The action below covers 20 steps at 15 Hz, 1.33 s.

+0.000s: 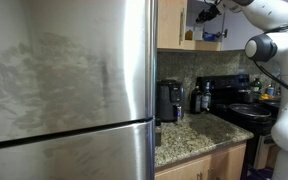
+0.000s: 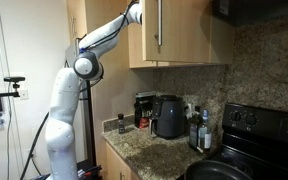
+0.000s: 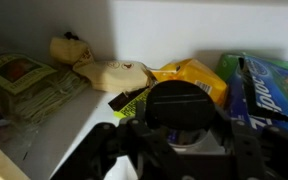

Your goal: Pick up the bottle with white objects and put it in the open kitchen unit and close it

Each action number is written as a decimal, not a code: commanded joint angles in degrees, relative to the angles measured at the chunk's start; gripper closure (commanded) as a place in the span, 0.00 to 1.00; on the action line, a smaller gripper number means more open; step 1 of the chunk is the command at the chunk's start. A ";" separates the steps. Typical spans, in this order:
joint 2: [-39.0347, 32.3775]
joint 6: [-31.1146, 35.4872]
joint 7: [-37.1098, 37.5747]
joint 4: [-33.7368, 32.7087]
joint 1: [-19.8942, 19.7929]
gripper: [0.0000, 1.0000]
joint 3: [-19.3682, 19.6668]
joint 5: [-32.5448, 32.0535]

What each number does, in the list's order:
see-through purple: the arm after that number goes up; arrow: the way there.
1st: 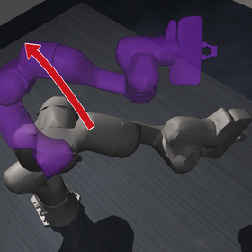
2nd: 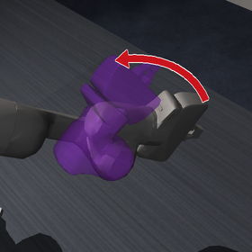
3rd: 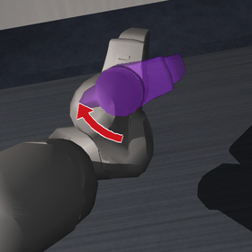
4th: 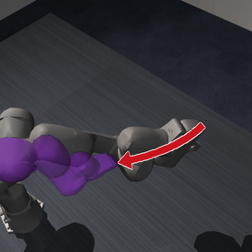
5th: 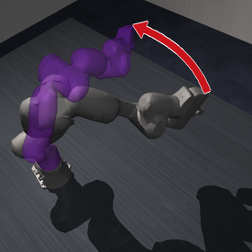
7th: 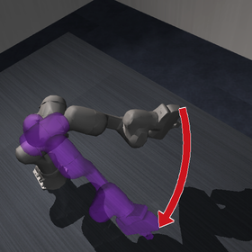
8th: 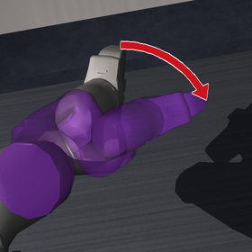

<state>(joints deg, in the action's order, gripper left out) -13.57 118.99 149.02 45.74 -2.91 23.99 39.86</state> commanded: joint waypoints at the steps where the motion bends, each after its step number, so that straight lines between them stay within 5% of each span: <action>1: -3.44 -0.09 -0.02 -3.94 3.82 0.63 1.34 0.79; 10: -9.32 2.33 0.09 -9.62 6.18 0.63 1.25 1.27; 11: -9.61 2.28 0.19 -10.26 5.51 0.13 0.67 1.39; 14: -8.32 0.15 0.16 -9.60 5.20 0.02 0.45 0.59; 20: 0.77 -9.41 0.19 -2.88 12.45 0.00 11.85 -8.16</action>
<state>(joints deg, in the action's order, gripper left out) -17.92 115.34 149.22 38.69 5.68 30.49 35.48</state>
